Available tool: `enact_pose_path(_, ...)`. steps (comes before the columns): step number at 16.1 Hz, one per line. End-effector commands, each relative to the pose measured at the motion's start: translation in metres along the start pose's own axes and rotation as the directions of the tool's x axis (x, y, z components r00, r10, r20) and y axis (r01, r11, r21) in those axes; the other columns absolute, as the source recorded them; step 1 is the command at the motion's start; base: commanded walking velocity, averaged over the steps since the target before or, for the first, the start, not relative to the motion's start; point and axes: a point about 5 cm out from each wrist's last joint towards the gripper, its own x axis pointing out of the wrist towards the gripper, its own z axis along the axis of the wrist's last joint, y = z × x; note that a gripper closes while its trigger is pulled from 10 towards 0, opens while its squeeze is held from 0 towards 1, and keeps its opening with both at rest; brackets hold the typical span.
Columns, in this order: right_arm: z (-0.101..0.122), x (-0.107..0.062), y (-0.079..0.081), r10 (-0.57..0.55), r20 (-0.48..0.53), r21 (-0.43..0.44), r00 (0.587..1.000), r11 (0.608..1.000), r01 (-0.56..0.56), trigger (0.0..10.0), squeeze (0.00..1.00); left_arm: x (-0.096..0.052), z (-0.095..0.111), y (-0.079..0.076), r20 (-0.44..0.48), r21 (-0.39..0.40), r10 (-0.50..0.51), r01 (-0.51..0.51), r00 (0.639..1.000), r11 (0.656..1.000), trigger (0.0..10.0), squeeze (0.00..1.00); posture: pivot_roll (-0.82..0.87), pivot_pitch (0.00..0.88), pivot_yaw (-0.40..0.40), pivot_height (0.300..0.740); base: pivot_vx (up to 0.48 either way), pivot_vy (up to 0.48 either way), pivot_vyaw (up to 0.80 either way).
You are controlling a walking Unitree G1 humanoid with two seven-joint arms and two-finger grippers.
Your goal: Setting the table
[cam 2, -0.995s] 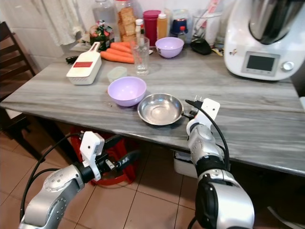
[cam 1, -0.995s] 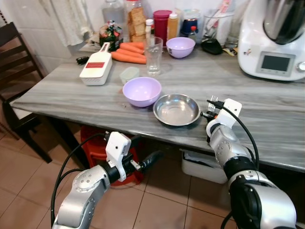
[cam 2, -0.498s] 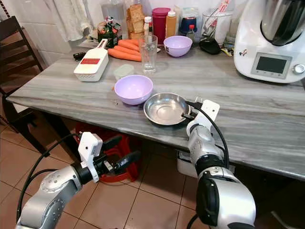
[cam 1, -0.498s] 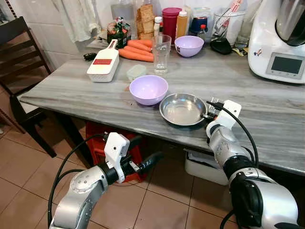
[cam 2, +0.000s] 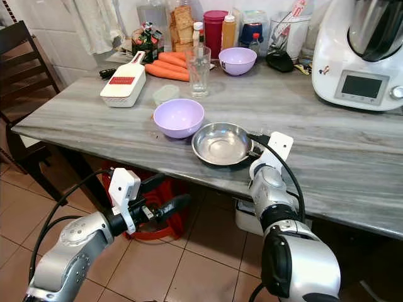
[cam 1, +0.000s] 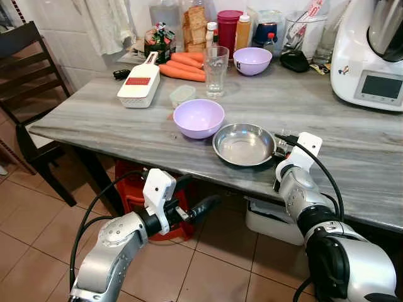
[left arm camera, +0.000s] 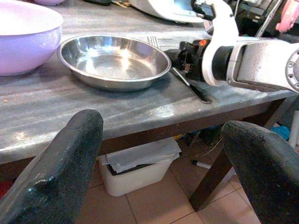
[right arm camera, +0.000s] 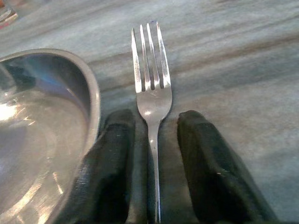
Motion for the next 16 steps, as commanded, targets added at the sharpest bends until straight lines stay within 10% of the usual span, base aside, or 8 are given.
enact_pose_path(1, 0.003, 0.001, -0.006, -0.039, 0.006, 0.009, 0.999, 0.999, 0.039, 10.0, 1.0, 0.003, 0.002, 0.0, 0.007, 0.017, -0.012, 0.012, 1.0, 1.0, 10.0, 0.0, 0.05, 0.009, 0.057, 0.74, 0.0, 0.0, 0.0)
enact_pose_path(8, 0.038, -0.002, -0.009, -0.037, 0.227, 0.024, 0.973, 0.999, 0.032, 10.0, 1.0, 0.014, 0.011, 0.008, 0.07, 0.006, 0.025, -0.025, 0.997, 1.0, 10.0, 0.0, 0.02, 0.0, 0.04, 0.74, 0.0, 0.0, 0.0)
enact_pose_path(16, 0.03, -0.047, -0.027, 0.103, 0.436, -0.261, 0.894, 0.965, 0.017, 10.0, 1.0, 0.026, 0.016, 0.034, 0.134, 0.052, 0.194, -0.203, 0.972, 0.978, 10.0, 0.0, -0.04, 0.0, 0.062, 0.74, 0.0, 0.0, 0.0)
